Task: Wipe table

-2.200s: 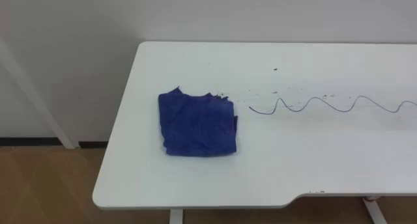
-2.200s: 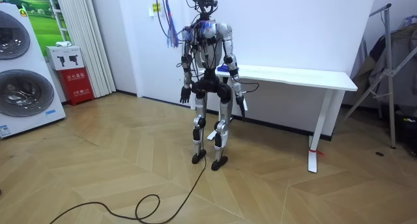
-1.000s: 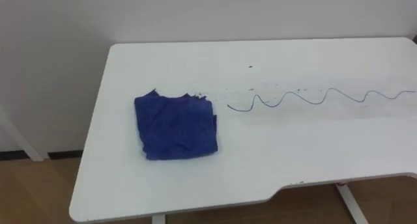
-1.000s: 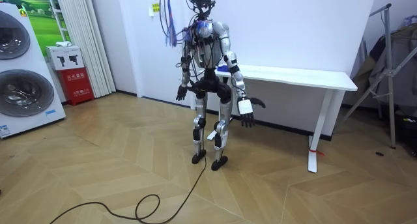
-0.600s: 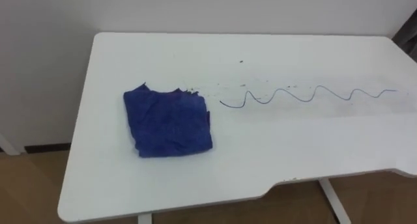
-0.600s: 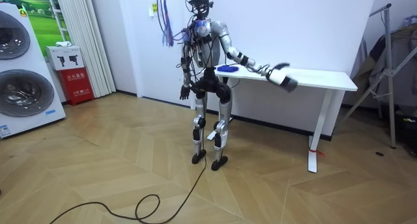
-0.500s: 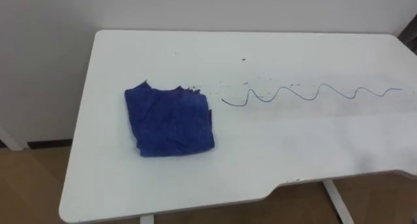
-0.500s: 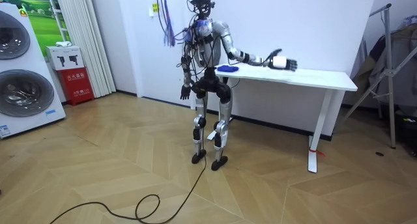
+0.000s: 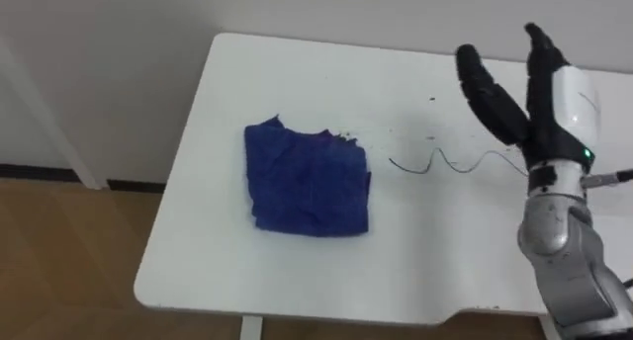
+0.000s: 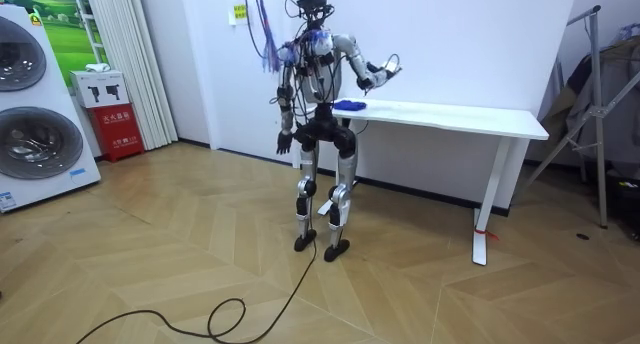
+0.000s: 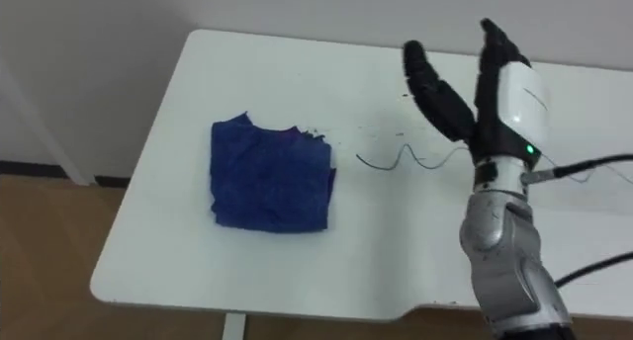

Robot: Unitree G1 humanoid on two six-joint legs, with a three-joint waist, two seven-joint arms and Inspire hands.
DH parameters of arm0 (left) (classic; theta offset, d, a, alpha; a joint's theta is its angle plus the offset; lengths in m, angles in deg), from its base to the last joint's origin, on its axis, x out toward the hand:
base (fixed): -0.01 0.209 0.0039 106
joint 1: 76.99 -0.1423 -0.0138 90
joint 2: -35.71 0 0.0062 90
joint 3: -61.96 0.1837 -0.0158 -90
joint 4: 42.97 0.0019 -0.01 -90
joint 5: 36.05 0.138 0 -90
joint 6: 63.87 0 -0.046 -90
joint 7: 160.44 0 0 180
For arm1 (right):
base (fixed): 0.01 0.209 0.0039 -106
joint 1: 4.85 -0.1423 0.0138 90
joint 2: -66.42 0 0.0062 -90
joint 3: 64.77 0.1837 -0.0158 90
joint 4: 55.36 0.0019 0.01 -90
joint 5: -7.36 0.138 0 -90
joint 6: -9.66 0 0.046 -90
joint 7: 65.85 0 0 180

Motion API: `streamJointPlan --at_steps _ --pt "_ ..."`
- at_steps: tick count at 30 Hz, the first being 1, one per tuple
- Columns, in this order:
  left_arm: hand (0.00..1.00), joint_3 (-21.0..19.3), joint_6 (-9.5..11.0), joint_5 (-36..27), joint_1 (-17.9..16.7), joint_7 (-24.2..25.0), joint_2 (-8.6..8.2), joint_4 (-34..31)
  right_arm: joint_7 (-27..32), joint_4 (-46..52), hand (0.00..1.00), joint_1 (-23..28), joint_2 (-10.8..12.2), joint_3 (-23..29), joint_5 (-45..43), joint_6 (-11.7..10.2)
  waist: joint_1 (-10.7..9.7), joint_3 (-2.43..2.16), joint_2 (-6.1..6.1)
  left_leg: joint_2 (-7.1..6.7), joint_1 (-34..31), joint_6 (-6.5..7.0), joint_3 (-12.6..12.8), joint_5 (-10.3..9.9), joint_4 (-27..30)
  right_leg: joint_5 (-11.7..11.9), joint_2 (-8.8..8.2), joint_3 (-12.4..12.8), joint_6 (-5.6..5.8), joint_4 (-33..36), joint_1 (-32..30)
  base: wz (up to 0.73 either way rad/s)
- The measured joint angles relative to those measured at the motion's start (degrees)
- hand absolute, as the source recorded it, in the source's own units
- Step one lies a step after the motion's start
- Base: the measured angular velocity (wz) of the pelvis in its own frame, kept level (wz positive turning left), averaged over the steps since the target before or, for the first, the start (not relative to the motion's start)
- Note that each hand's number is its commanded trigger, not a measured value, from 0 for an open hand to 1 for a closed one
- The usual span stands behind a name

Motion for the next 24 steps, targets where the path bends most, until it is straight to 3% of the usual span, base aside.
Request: streamJointPlan --at_steps 3,5,9,12,17,19,20,21,22,23,24 --pt "0.00 0.6 0.0 0.0 0.1 0.0 0.05 0.2 -2.6 0.0 0.00 -0.9 0.1 -4.3 -4.6 -0.5 1.1 0.11 -0.73 -0.31 0.0 0.00 -1.9 0.0 0.0 0.0 -0.04 -0.1 -0.01 -1.2 0.9 0.33" --pt "0.00 1.9 0.3 0.1 0.1 0.3 0.06 0.1 -4.3 -0.1 0.00 -0.9 0.1 -7.1 -7.3 -0.7 2.6 0.26 -0.55 -0.37 -0.1 0.00 -2.4 0.0 0.0 0.0 -0.08 -0.2 -0.02 -1.1 0.9 0.15" --pt "0.00 3.2 0.3 0.0 0.8 0.6 0.13 0.2 -7.0 -1.8 0.00 -1.0 0.2 -13.4 -11.8 -0.8 4.1 0.97 -0.36 -0.39 -0.7 0.00 -3.0 0.0 -0.1 0.0 -0.18 -1.1 -0.01 -1.1 0.7 0.08" --pt "0.00 3.9 0.6 0.0 1.4 0.6 0.12 0.1 -8.1 -4.4 0.00 -1.1 0.6 -16.2 -13.3 -0.9 5.5 1.11 -0.52 -0.38 -1.4 0.00 -3.2 0.0 -0.1 0.0 -0.23 -1.6 -0.01 -1.2 0.4 -0.01" --pt "0.00 3.7 1.1 0.4 1.6 0.9 0.17 -0.1 -10.6 -6.7 0.00 -1.1 0.7 -17.6 -15.5 -1.0 5.7 1.10 -0.59 -0.35 -1.3 -0.02 -4.9 0.0 -0.1 0.0 -0.15 -1.7 -0.01 -1.1 0.3 0.09" --pt "0.00 3.7 1.1 0.4 1.9 1.0 0.24 -0.2 -10.8 -7.1 0.00 -1.1 0.7 -17.6 -16.2 -1.1 5.6 1.09 -0.57 -0.25 -0.9 -0.04 -7.0 0.1 -0.1 0.0 0.04 -2.3 -0.02 -0.3 0.1 -0.04" --pt "0.00 3.7 1.2 0.4 2.0 1.0 0.32 -0.6 -11.1 -7.9 0.00 -1.0 0.8 -17.6 -17.2 -1.3 5.7 1.44 0.04 0.10 -0.1 0.01 -11.3 0.1 -0.1 -1.1 0.60 -2.6 -0.13 1.6 -1.0 -0.31" --pt "0.00 3.7 1.2 0.4 2.1 1.0 0.89 -0.9 -11.3 -9.5 0.00 -1.1 1.1 -17.8 -17.3 -2.2 6.1 1.11 0.05 0.77 0.0 -0.01 -15.7 0.1 -0.1 -0.8 2.27 -1.9 -1.29 -0.6 -3.2 -0.47" --pt "0.00 3.7 1.2 0.4 2.1 1.0 1.23 -1.2 -11.5 -10.0 0.00 -1.2 1.1 -18.3 -17.3 -2.3 6.2 1.09 0.02 1.17 -0.1 -0.11 -16.3 0.1 -0.1 0.7 2.90 -1.6 -2.54 -2.9 -4.8 -0.38" --pt "0.00 3.8 1.3 0.5 2.0 1.2 1.58 -1.2 -11.8 -11.0 0.00 -0.6 0.9 -19.4 -17.6 -2.1 5.3 0.59 0.00 1.87 -0.7 -1.83 -16.5 -0.4 0.6 5.5 3.23 -3.7 -3.47 -3.3 -5.6 0.06" --pt "0.00 4.2 1.4 0.7 1.6 1.6 1.71 -1.3 -12.5 -13.1 0.00 0.2 0.5 -20.4 -17.6 -1.1 3.7 0.49 -0.23 1.80 -1.6 -5.06 -13.4 -1.0 2.1 5.7 2.64 -2.7 -3.56 -2.8 -4.7 0.33"
